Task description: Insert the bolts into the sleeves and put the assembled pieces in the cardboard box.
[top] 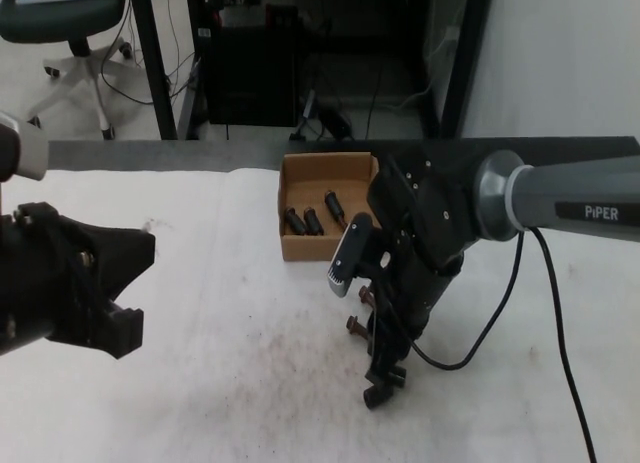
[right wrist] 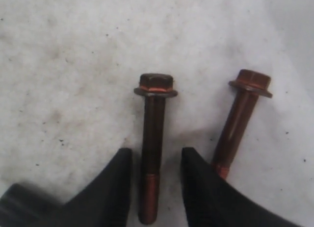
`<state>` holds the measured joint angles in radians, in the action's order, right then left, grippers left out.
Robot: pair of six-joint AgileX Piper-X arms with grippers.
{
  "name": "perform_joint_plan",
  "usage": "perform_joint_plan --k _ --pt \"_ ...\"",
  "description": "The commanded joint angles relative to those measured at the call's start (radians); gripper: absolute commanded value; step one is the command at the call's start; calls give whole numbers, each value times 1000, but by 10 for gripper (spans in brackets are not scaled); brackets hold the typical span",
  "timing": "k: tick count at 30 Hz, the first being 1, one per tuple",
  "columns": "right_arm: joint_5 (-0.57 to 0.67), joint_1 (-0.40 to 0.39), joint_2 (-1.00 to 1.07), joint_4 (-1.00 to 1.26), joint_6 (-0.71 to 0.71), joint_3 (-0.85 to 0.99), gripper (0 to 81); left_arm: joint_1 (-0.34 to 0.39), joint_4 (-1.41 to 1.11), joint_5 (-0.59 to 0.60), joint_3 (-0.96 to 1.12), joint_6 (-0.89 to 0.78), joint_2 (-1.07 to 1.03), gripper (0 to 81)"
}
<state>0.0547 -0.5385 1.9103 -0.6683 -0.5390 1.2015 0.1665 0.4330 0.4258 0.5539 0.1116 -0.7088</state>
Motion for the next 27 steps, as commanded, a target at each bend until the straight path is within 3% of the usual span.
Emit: perform_joint_plan --k 1,27 --pt "3 2 11 29 -24 15 305 2 -2 -5 1 1 8 3" --pt "-29 2 60 67 -38 35 305 2 1 -5 -48 1 8 3"
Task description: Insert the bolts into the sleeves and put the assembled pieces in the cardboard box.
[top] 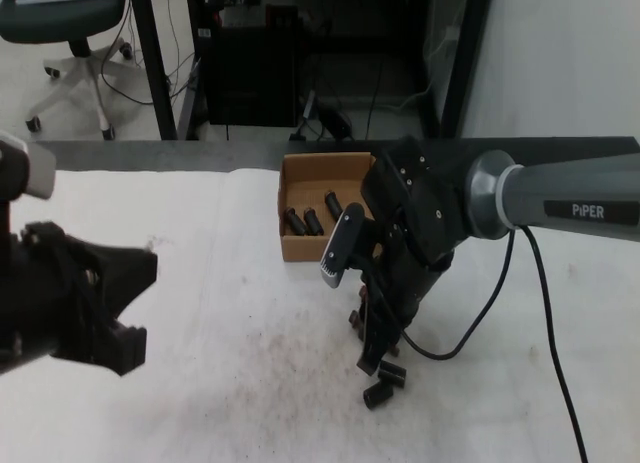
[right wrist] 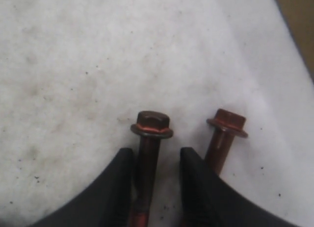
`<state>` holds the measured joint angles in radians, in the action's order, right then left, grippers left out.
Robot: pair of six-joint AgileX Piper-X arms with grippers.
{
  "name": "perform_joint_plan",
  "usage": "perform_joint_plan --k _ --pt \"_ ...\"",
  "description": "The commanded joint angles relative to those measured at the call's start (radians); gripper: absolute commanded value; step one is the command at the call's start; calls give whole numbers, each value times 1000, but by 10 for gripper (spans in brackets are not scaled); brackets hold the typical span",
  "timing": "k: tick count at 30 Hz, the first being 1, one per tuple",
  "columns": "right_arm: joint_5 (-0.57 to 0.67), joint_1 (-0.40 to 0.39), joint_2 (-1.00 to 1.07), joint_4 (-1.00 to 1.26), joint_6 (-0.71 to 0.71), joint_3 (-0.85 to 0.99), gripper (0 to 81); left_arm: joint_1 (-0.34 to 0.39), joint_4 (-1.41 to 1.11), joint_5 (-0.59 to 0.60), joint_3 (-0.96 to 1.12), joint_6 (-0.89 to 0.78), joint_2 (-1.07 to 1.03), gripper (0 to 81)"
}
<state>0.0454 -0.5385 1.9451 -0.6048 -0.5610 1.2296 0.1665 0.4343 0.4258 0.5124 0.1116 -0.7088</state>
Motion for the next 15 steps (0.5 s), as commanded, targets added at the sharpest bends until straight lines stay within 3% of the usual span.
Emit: perform_joint_plan --k 1,11,13,15 --pt "-20 2 25 11 -16 6 302 2 -1 -5 -7 1 8 3" --pt "-32 2 25 39 -16 14 228 2 -5 -5 -8 1 8 3" --pt "-56 2 25 44 -16 14 143 2 -5 -5 -8 1 8 3" --pt "-77 2 25 45 -19 14 0 2 -5 -5 -8 1 8 3"
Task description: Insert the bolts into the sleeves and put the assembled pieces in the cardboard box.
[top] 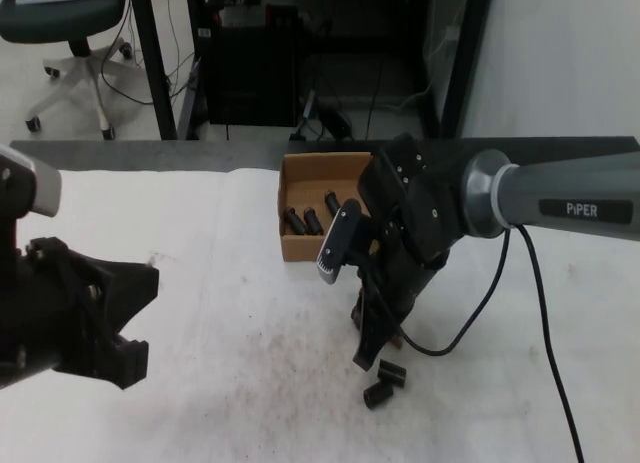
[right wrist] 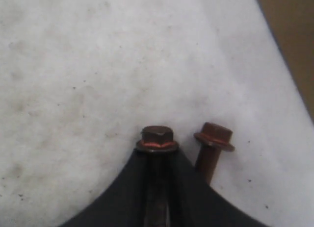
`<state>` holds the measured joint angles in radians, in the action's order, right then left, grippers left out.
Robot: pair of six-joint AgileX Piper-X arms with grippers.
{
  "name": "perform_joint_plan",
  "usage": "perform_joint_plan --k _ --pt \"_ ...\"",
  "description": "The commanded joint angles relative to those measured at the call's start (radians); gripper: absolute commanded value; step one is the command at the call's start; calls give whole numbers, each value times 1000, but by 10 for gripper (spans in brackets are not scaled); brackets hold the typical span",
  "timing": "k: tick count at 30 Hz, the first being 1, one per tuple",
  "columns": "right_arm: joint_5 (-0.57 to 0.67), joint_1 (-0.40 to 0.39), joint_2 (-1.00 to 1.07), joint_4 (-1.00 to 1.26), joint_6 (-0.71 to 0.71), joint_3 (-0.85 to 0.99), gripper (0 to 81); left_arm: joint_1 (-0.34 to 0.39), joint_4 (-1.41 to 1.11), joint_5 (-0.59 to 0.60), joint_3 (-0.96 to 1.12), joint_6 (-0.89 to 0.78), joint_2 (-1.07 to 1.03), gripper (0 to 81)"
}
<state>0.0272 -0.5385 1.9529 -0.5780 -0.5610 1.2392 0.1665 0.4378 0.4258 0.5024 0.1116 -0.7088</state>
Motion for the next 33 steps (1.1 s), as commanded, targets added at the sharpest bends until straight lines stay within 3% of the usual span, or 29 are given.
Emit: perform_joint_plan --k 1,6,9,15,19,22,27,33 --pt "-59 2 15 18 -18 4 5 2 -8 -5 2 1 8 3" --pt "-59 2 -26 13 3 21 8 2 -8 -5 2 1 8 3" --pt "-59 2 -91 17 129 60 8 2 -7 23 2 1 8 3" --pt "1 39 -313 134 429 93 8 2 -7 401 2 -28 8 3" --pt "70 82 -463 156 528 93 8 22 -23 446 8 -51 -1 3" --pt "107 122 -552 125 528 93 8 74 -105 458 34 -51 -49 3" --pt "160 206 -668 -5 528 91 8 204 -167 589 162 -52 -266 3" --pt "241 343 -731 -178 523 91 8 351 -147 499 393 -37 -628 2"
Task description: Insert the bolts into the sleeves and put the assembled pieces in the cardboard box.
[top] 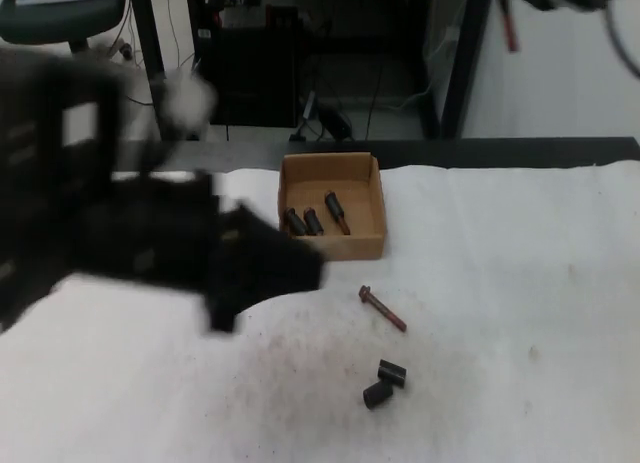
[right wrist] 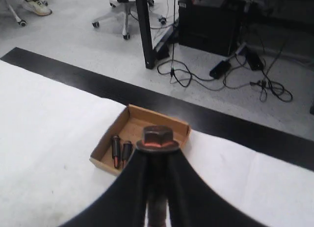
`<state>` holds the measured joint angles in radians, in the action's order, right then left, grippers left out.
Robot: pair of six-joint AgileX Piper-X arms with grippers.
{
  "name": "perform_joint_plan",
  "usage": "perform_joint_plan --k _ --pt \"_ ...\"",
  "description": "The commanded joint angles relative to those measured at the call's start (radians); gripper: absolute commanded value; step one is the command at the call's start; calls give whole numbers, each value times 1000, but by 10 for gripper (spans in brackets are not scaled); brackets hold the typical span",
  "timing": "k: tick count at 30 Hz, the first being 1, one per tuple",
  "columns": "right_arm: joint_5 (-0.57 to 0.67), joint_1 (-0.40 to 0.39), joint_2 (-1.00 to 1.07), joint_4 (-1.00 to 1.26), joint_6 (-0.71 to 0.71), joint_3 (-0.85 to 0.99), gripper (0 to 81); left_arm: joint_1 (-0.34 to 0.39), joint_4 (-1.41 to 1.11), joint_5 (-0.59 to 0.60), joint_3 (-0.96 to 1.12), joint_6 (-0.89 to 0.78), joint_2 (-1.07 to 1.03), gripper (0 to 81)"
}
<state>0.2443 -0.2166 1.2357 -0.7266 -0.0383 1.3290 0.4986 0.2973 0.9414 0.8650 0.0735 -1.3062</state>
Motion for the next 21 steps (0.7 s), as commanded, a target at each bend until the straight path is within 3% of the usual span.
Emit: perform_joint_plan --k 1,4,7,10,12,21 --pt "45 46 -19 -48 1 1 8 37 19 -39 82 31 -89 15" --pt "106 113 -26 -86 -19 1 8 90 236 -158 259 187 -241 85" --pt "143 166 -26 -109 -31 1 8 151 492 -400 424 380 -368 198" --pt "158 190 -26 -105 -31 -9 8 202 633 -632 543 414 -476 301" --pt "158 191 -26 -105 -31 -14 8 226 666 -747 602 416 -522 310" --pt "185 190 -26 -106 -21 -52 8 280 699 -762 723 503 -631 310"
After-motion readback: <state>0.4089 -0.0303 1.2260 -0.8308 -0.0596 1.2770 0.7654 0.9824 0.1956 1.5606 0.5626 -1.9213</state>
